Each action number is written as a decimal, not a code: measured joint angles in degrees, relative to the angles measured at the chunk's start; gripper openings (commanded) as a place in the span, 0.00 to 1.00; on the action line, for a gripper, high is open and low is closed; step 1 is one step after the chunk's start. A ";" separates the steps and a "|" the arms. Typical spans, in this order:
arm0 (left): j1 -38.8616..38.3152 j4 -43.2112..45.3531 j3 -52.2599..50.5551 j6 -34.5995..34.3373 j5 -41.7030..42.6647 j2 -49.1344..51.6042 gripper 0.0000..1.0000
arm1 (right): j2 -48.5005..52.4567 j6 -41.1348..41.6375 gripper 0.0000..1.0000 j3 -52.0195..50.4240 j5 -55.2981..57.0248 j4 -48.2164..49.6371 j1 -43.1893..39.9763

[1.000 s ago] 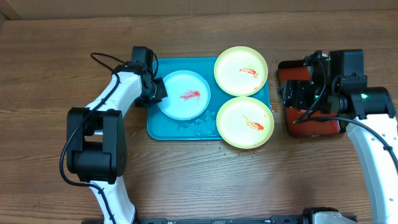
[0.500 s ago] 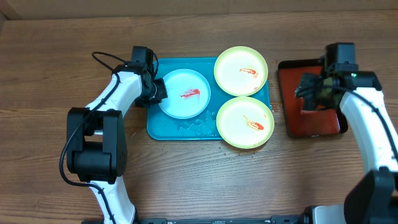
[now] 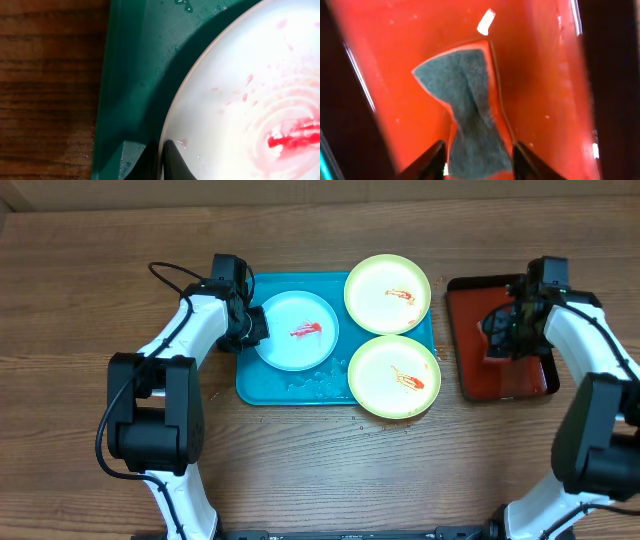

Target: Clean dirty plates on tray and stack at the side

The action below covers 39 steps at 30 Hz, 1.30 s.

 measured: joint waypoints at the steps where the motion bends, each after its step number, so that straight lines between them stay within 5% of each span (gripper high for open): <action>1: 0.00 0.00 0.00 0.07 0.00 0.00 0.04 | 0.48 -0.33 0.39 0.00 -0.02 0.50 0.00; 9: 0.00 0.00 0.00 0.11 0.00 0.00 0.04 | 4.76 -1.49 0.37 0.00 -0.07 4.57 0.02; 10: 0.00 0.00 0.00 0.13 0.00 0.00 0.04 | 5.38 -1.51 0.32 -0.02 -0.22 4.61 0.02; 12: 0.00 0.02 0.00 0.13 0.00 0.00 0.04 | 5.68 -1.55 0.04 -0.02 -0.57 4.74 0.00; 21: 0.00 0.02 0.00 0.13 0.00 0.00 0.04 | 5.64 0.79 0.04 1.60 -1.66 -1.46 0.00; 29: 0.00 0.04 0.09 0.15 0.00 0.00 0.04 | 3.34 4.33 0.04 17.64 -5.31 -18.58 0.00; 39: 0.00 0.04 0.09 0.15 -0.02 0.00 0.04 | 1.57 5.20 0.04 20.68 -7.61 -21.05 0.00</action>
